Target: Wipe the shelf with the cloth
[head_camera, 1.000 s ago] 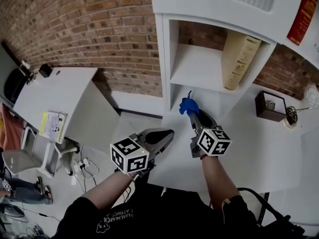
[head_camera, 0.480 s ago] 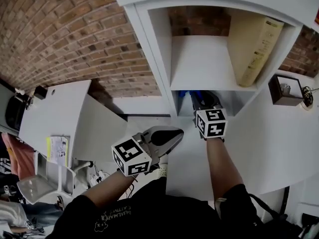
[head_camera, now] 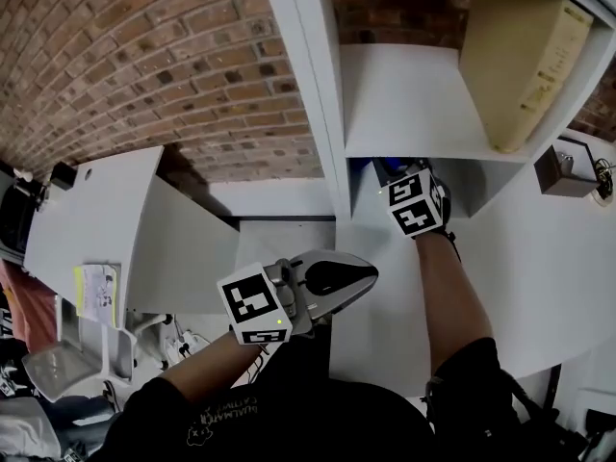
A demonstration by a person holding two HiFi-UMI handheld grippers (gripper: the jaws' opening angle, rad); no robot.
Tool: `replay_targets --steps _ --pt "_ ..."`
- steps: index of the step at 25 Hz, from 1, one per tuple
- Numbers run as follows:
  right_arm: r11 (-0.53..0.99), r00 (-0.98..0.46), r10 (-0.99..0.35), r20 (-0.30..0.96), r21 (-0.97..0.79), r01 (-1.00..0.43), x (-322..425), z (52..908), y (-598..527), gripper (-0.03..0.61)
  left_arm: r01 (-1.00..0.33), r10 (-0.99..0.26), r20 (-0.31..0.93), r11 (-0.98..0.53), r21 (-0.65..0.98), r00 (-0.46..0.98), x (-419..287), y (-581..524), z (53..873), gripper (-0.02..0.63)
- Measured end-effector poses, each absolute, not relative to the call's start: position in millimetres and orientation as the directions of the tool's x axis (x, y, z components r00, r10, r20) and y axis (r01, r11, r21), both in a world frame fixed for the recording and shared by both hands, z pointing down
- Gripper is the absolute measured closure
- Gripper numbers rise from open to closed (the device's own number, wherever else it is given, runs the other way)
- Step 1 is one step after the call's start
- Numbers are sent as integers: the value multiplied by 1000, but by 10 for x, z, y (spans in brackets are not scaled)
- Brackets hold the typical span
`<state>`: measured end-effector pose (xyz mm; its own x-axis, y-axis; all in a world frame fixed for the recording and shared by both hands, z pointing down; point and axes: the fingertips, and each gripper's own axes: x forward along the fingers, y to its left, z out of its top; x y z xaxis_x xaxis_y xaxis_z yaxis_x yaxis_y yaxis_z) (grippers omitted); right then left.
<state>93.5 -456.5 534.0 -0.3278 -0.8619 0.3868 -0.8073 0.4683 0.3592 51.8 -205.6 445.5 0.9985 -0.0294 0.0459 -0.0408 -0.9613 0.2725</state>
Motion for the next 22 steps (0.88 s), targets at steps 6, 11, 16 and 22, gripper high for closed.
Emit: replay_targets --steps 6,11,16,22 --pt "490 -279 -842 461 438 -754 907 5519 -4734 468 -82 -61 83 -957 280 995 553 -1954 4666 616" --pt "525 -229 -816 530 515 -678 894 5656 -4806 469 -129 -110 77 -937 323 991 479 -1951 4723 616" --pt "550 -216 -798 563 532 -644 887 5711 -4885 472 -145 -125 83 -936 321 989 436 -1877 4810 615" --pt "495 -157 -813 561 524 -693 1081 5710 -4923 472 -172 -147 100 -934 314 984 365 -1802 4858 615"
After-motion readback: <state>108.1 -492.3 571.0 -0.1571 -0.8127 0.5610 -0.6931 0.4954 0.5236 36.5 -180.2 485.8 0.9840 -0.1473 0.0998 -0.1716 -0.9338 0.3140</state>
